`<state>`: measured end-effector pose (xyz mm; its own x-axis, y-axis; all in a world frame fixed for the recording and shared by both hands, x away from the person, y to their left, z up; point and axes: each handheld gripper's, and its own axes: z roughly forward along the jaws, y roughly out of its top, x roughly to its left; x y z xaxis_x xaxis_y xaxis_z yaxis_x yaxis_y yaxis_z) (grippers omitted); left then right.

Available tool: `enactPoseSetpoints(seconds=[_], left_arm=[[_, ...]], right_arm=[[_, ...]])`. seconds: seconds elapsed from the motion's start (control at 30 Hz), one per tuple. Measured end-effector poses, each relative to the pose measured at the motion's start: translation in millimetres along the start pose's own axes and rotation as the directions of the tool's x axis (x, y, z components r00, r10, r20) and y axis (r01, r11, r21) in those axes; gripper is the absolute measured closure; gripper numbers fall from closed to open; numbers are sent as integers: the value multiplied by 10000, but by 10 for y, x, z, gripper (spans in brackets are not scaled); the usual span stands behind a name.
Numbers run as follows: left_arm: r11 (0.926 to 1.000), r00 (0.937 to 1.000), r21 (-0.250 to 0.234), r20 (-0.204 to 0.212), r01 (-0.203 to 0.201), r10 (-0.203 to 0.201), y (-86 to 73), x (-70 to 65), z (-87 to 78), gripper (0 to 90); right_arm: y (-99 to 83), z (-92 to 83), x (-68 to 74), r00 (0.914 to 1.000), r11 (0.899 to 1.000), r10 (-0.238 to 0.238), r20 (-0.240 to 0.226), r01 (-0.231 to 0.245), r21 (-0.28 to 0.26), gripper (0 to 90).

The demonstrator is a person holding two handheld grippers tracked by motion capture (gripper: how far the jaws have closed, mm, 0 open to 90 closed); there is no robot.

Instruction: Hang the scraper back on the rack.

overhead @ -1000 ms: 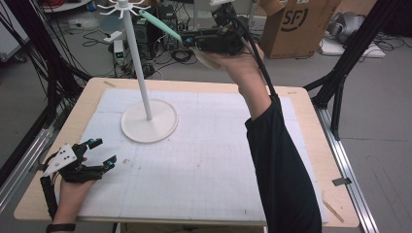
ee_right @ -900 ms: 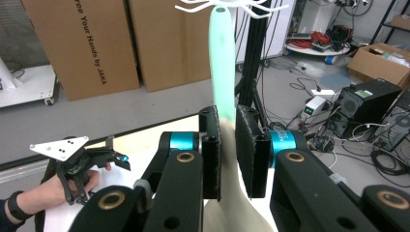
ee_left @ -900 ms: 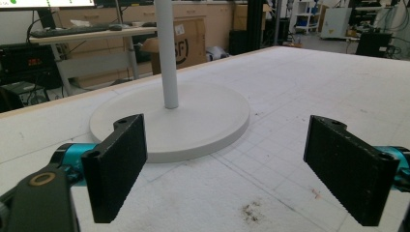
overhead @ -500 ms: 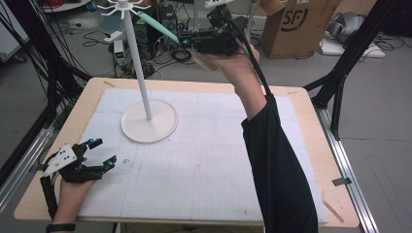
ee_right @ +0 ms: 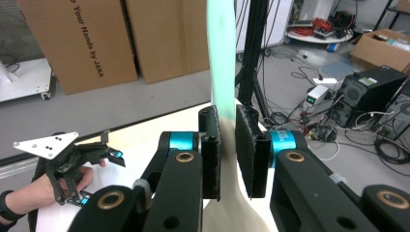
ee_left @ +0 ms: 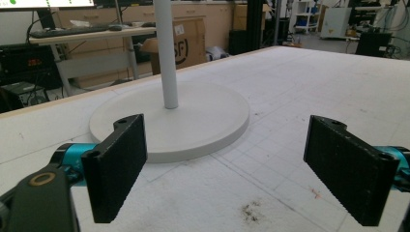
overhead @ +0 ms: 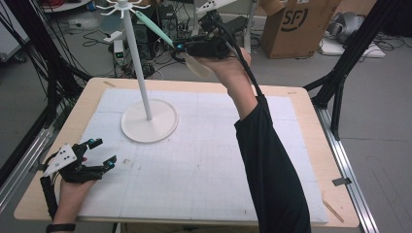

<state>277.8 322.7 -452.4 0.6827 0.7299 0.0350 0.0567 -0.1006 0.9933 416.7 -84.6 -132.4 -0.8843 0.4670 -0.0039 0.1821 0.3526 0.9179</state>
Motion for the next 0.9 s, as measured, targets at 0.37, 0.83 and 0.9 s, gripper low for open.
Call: enactPoseSetpoints(seconds=[0.37,0.83,0.9], left_arm=[[10000,10000,-8,26,-12,12,0,1,1,161],[9999,9999,12,8,137,-137,0,17,1,161],[9997,9997,-30,4,262,-262,-2,23,-1,161]], right_arm=[[-155,37,-18,9997,9996,-79,246,85,-264,503],[-1524,-517,-96,9977,9985,-447,500,463,-297,286],[-1775,-608,-88,9974,9989,-401,600,414,-205,276]])
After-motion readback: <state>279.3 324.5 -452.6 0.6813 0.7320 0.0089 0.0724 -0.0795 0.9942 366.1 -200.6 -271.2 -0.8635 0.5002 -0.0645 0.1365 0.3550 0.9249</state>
